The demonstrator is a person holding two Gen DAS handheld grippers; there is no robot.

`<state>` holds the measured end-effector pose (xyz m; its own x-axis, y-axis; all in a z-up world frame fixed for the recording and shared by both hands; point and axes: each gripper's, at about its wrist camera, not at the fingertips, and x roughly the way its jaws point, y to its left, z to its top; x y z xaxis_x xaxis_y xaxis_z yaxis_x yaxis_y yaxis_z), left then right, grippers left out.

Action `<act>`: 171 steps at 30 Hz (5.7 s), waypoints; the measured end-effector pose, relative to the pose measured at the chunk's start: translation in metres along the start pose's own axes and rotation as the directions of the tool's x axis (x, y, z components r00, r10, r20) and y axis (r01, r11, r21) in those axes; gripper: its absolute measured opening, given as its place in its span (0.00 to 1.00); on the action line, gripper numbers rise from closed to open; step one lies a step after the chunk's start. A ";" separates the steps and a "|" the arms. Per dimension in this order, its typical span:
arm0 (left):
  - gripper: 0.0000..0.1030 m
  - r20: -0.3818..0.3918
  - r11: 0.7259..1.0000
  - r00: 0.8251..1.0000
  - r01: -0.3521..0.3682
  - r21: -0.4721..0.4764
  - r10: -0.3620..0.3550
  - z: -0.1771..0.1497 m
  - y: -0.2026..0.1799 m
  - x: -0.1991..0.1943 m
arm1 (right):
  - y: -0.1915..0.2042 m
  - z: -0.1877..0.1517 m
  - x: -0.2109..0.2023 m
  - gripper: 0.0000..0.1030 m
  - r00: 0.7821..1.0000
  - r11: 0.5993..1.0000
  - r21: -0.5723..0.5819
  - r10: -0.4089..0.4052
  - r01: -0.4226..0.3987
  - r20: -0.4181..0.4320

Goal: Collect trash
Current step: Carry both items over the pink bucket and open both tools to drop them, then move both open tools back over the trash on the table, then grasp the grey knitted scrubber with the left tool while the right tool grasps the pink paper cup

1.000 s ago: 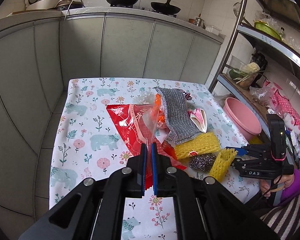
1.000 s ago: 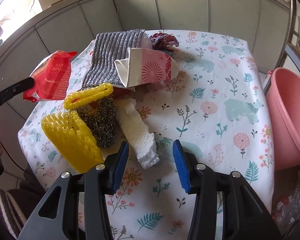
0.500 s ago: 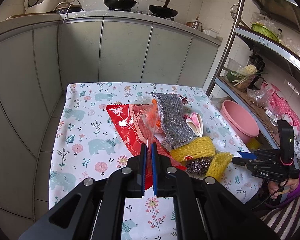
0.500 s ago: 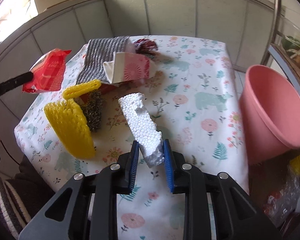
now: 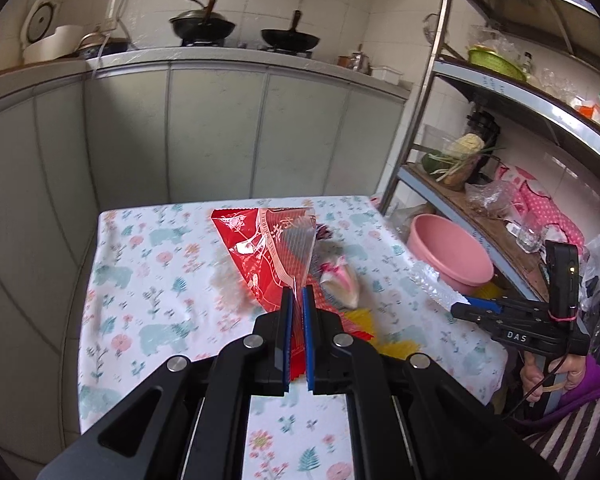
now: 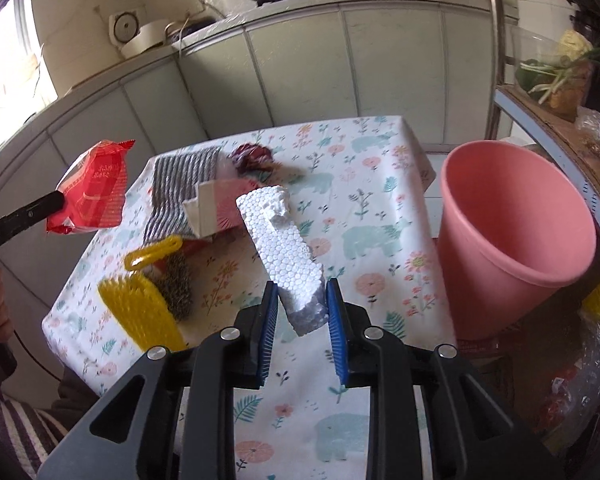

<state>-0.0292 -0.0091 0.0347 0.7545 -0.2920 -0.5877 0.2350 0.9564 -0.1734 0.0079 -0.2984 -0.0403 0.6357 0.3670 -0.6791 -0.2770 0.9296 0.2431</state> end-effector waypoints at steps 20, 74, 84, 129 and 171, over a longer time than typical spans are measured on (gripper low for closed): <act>0.04 -0.128 0.944 0.949 0.303 0.127 -0.288 0.080 -0.174 0.144 | -0.133 0.032 -0.029 0.24 0.934 0.910 0.284 -0.342 0.301 0.105; 0.39 -0.169 0.966 0.964 0.225 0.123 -0.203 0.074 -0.182 0.143 | -0.083 0.033 -0.011 0.41 0.955 0.946 0.206 -0.276 0.250 0.108; 0.47 -0.119 0.979 0.980 0.175 0.107 -0.162 0.057 -0.131 0.097 | -0.049 0.027 -0.018 0.41 0.981 0.974 0.181 -0.159 0.138 0.112; 0.39 -0.220 0.993 0.975 -0.041 -0.110 0.016 -0.009 0.027 0.116 | 0.050 0.020 0.036 0.49 0.984 0.984 -0.058 0.162 -0.166 -0.072; 0.04 0.062 0.987 0.994 0.094 -0.133 -0.086 0.028 0.020 0.029 | 0.043 0.033 0.054 0.08 0.997 0.998 -0.022 0.052 -0.053 -0.050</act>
<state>0.0149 0.0009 0.0363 0.7682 -0.3731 -0.5202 0.2213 0.9173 -0.3311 0.0543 -0.2378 -0.0442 0.5835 0.4129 -0.6993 -0.3265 0.9077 0.2635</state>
